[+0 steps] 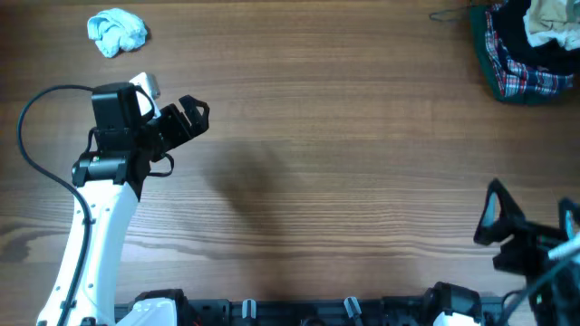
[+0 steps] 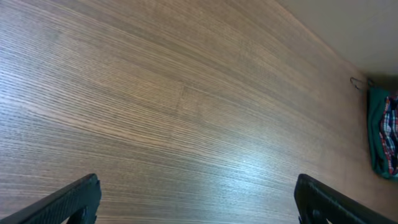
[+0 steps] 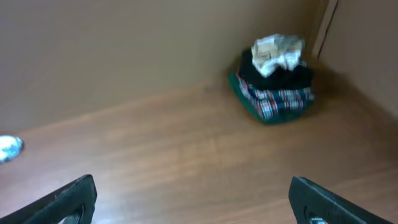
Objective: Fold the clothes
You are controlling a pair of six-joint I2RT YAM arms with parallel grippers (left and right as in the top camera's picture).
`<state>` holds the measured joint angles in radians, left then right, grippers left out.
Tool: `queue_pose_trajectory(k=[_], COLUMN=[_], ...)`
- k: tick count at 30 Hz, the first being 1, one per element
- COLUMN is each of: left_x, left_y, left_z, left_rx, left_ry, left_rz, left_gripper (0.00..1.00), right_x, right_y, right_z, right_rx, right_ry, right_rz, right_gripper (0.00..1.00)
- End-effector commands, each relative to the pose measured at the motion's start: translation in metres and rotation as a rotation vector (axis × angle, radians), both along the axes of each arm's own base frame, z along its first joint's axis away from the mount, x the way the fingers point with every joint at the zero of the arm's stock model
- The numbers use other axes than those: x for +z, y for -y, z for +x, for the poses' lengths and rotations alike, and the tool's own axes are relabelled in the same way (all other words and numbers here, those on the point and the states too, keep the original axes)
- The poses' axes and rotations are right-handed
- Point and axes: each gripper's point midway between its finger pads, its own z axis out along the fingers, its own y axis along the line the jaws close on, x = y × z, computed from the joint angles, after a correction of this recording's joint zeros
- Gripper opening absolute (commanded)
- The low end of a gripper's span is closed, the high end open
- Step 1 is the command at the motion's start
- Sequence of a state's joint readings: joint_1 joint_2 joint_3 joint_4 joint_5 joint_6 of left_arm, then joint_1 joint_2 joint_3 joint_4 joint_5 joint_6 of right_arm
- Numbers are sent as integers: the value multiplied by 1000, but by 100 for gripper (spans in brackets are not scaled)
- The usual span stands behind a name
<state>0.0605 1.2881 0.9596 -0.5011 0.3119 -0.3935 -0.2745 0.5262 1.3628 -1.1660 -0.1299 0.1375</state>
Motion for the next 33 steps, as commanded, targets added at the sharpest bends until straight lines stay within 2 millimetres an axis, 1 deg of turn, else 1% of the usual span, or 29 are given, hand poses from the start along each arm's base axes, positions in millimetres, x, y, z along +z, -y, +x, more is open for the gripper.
queue_pose_trajectory(k=[1, 2, 4, 6, 7, 8, 9, 11, 12, 13, 15, 16, 17, 18, 19, 20, 21, 23, 24, 25, 26, 30, 32, 33], left_x=[9, 9, 9, 9, 9, 9, 9, 9, 9, 9, 9, 9, 9, 9, 9, 9, 9, 9, 9, 9, 9, 9, 9, 9], left_y=[-2, -2, -2, -2, -2, -2, -2, -2, -2, -2, -2, -2, -2, -2, -2, -2, -2, -2, -2, -2, -2, -2, -2, -2], left_z=[3, 2, 3, 3, 3, 3, 3, 3, 3, 3, 3, 3, 3, 2, 2, 3, 3, 3, 3, 3, 3, 3, 3, 3], left_rx=[-9, -10, -9, -9, -10, -9, -9, -9, -9, -10, -10, -10, -10, -10, -10, -10, -10, -10, -9, -10, -10, -9, -9, -10], left_ry=[32, 32, 32, 32, 32, 32, 32, 32, 32, 32, 32, 32, 32, 32, 32, 32, 32, 32, 32, 32, 32, 32, 32, 32], left_rz=[22, 22, 22, 22, 22, 22, 22, 22, 22, 22, 22, 22, 22, 22, 22, 22, 22, 22, 22, 22, 22, 22, 22, 22], left_gripper=[100, 100, 100, 100, 100, 100, 100, 100, 100, 100, 100, 100, 100, 100, 100, 100, 100, 100, 100, 100, 100, 100, 100, 100], right_x=[22, 19, 7, -23, -36, -45, -46, -39, -35, -34, -43, -51, -64, -78, -96, -111, -117, -116, -112, -110, -113, -131, -141, -151], right_y=[-29, -31, -32, -33, -26, -20, -16, -3, 1, 1, 1, 3, 4, 3, 1, 2, 1, 0, -3, -11, -15, -27, -32, -36], right_z=[-30, -36, -40, -49, -54, -58, -58, -49, -42, -31, -11, -3, 2, 6, 10, 17, 24, 42, 51, 59, 63, 82, 88, 92], right_rx=[96, 91, 61, -2, -59, -113, -136, -182, -190, -174, -179, -217, -251, -280, -317, -335, -304, -174, -91, 20, 79, 221, 262, 285], right_ry=[159, 164, 128, 14, -37, -67, -67, -20, 8, 29, 48, 61, 59, 48, 31, 25, 38, 103, 142, 183, 195, 226, 237, 240], right_rz=[50, 91, 197, 347, 347, 358, 365, 331, 321, 331, 446, 546, 650, 744, 865, 910, 885, 703, 580, 430, 341, 109, 50, 32], right_gripper=[100, 100, 100, 100, 100, 100, 100, 100, 100, 100, 100, 100, 100, 100, 100, 100, 100, 100, 100, 100, 100, 100, 100, 100])
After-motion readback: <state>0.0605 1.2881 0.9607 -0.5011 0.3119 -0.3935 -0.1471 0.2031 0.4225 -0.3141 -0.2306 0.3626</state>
